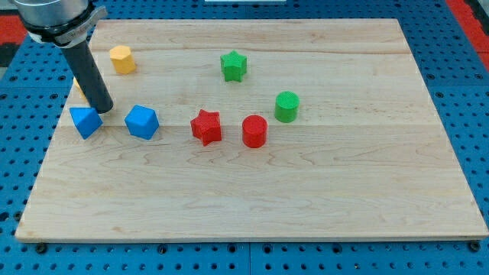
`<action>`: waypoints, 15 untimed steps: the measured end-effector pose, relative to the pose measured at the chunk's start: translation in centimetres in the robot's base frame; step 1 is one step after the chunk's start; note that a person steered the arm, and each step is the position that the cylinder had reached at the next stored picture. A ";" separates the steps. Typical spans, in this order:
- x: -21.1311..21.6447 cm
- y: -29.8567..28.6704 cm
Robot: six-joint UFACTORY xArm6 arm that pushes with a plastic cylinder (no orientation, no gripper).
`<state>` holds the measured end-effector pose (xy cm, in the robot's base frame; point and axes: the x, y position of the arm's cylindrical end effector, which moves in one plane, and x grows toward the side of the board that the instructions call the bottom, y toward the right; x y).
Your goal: Push yellow heart towards yellow hexagon
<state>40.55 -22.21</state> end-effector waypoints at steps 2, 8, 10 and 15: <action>-4.8 3.3; -6.1 4.9; -2.8 4.1; -1.4 0.8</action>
<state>39.16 -21.38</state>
